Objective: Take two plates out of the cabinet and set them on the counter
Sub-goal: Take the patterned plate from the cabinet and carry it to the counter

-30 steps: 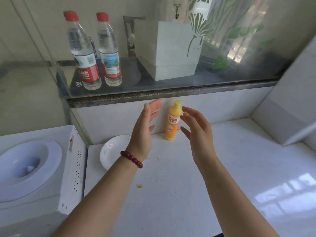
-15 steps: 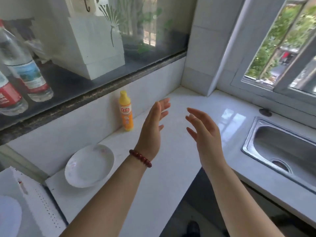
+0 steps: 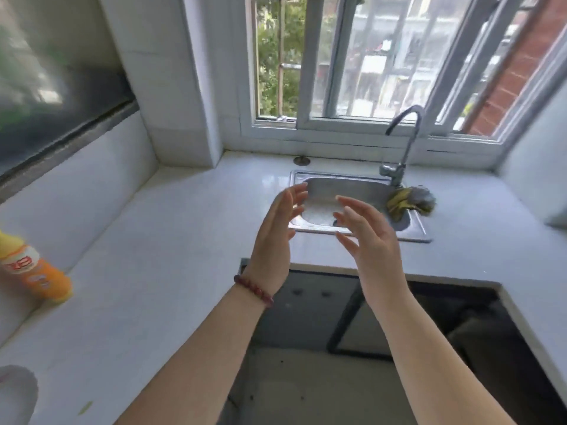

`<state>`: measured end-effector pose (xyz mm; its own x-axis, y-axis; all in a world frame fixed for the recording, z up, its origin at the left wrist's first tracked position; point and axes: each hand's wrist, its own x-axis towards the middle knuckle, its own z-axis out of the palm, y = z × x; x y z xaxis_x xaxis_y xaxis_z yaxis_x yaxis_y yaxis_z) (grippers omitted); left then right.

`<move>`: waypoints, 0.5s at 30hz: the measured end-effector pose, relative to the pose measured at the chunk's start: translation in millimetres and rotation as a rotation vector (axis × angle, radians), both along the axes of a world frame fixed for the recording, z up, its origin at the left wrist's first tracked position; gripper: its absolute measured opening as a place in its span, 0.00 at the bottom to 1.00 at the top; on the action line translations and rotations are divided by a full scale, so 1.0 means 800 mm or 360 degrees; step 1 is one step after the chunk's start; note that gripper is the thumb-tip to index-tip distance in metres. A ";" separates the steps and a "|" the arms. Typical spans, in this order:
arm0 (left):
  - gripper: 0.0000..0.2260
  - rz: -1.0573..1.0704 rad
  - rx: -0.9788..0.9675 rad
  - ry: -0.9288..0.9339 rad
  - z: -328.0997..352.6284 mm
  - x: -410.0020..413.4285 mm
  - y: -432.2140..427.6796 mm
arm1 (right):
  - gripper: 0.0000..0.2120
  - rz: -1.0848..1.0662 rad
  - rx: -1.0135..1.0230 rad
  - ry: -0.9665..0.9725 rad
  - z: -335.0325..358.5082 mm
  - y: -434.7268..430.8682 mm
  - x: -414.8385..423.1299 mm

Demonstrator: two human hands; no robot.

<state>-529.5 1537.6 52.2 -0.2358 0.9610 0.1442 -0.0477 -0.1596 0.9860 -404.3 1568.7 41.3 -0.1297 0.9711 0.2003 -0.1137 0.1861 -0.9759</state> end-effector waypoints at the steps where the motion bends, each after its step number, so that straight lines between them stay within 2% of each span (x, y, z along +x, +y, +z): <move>1: 0.21 -0.0063 -0.0011 -0.0029 0.001 0.025 0.012 | 0.08 -0.0064 -0.0002 0.0003 -0.001 0.005 0.027; 6: 0.25 -0.0373 -0.0135 -0.0219 0.000 0.162 0.062 | 0.07 -0.0370 -0.0052 0.0027 -0.007 0.019 0.167; 15: 0.23 -0.0827 -0.0278 -0.0215 -0.028 0.386 0.105 | 0.10 -0.0865 -0.0151 -0.0038 -0.044 0.019 0.380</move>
